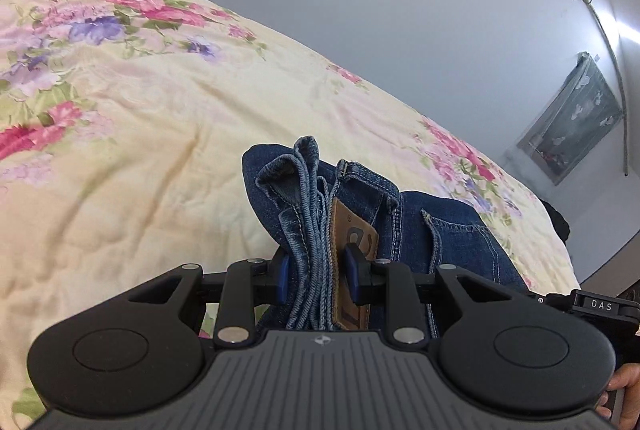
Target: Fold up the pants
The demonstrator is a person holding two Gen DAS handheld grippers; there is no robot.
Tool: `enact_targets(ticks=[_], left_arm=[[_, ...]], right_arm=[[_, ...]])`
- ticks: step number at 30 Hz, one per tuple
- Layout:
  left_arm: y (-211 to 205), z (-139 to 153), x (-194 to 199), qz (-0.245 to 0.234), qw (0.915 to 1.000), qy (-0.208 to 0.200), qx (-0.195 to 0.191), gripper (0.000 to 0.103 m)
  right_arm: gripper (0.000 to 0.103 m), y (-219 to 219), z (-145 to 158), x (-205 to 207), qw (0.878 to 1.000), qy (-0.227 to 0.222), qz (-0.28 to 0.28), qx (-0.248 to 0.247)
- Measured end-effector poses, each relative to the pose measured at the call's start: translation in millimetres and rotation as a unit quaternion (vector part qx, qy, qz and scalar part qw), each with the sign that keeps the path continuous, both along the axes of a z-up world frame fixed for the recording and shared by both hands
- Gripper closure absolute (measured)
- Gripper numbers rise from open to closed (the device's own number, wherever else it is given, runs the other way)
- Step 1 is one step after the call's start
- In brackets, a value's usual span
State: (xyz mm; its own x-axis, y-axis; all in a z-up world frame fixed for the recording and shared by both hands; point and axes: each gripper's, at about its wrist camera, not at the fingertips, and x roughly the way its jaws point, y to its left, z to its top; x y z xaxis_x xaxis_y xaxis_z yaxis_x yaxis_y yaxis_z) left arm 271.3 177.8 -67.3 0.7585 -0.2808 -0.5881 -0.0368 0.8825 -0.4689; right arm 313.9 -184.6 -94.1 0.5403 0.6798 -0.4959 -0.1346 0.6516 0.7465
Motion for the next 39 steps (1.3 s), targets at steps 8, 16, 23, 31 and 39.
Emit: enact_targets(ticks=[8,16,23,31,39], left_arm=[[32.2,-26.0,21.0,-0.001,1.0,0.001,0.008,0.073],[42.5,-59.6,37.3,0.001,0.9991,0.042,-0.011,0.07],[34.7,-67.2,37.4,0.005,0.9982,0.046,0.039,0.06],[20.3,-32.2,9.9,0.058,0.9907,0.045,0.115,0.05],[-19.2,29.5,-40.9,0.045,0.9843,-0.02,0.169,0.046]], right_arm=[[0.084,34.0,-32.5,19.4,1.0,0.017,-0.012,0.012],[0.082,39.4,-70.3,36.0,0.998,0.048,-0.022,-0.041],[0.076,45.3,-81.7,39.8,0.993,0.072,-0.029,-0.09],[0.064,69.5,-31.4,24.5,0.967,0.001,-0.023,-0.252],[0.042,77.2,45.6,-41.1,0.941,-0.137,-0.005,-0.309]])
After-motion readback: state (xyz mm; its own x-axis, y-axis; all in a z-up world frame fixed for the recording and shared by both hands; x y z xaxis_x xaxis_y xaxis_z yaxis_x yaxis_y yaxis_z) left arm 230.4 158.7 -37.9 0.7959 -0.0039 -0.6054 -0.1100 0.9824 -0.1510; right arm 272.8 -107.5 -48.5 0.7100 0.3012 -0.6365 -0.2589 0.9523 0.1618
